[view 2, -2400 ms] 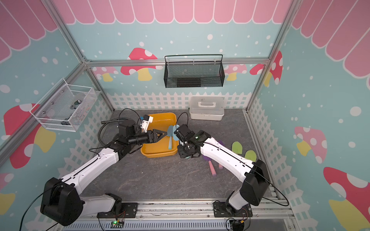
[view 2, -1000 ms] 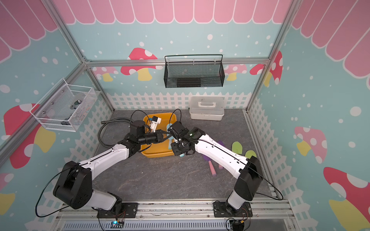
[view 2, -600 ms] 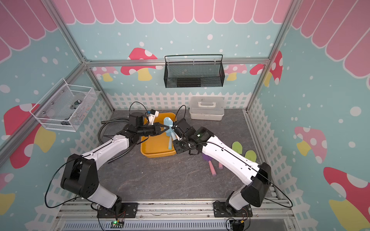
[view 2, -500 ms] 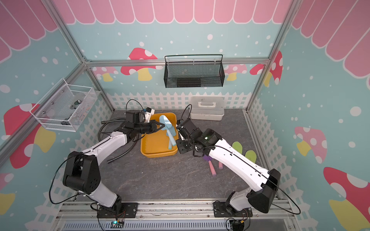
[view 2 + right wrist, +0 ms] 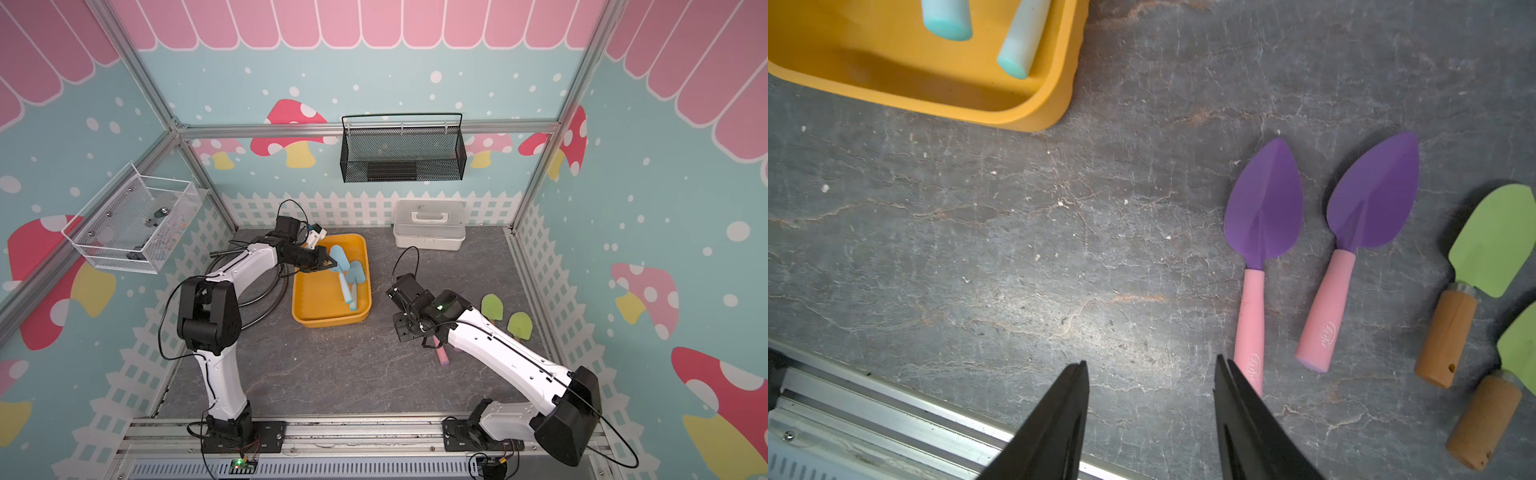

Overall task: Put the shovel into the storage box
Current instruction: Place the shovel in the storage box.

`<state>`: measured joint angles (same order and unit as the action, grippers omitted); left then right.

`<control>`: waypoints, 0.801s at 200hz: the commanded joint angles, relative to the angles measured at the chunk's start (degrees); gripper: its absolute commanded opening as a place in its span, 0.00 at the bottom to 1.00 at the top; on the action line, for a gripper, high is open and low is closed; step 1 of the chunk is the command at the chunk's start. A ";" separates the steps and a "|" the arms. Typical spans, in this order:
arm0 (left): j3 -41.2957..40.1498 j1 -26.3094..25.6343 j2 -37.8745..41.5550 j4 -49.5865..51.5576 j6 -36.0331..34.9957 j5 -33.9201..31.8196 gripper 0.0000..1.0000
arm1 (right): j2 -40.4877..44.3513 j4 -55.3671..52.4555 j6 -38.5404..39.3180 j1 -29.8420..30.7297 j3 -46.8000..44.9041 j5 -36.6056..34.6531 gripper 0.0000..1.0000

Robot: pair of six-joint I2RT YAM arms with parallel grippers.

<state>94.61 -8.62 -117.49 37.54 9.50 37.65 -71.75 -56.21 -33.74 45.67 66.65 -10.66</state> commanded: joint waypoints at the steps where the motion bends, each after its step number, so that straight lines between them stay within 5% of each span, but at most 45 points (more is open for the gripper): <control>1: 4.36 0.61 -1.99 7.29 -5.49 -2.41 0.00 | 3.14 -0.75 -2.35 -0.91 -2.07 -0.86 0.52; 125: 12.23 1.42 -13.47 13.86 -8.71 -4.52 0.01 | 5.80 -0.66 -3.88 -2.75 -7.22 -0.14 0.52; 160: 13.07 1.42 -15.43 14.14 -8.27 -4.16 0.15 | 5.62 -0.62 -4.13 -2.87 -7.88 0.04 0.52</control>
<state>106.00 -7.51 -131.90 50.98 2.09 33.21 -66.89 -56.16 -36.97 43.16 59.90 -10.59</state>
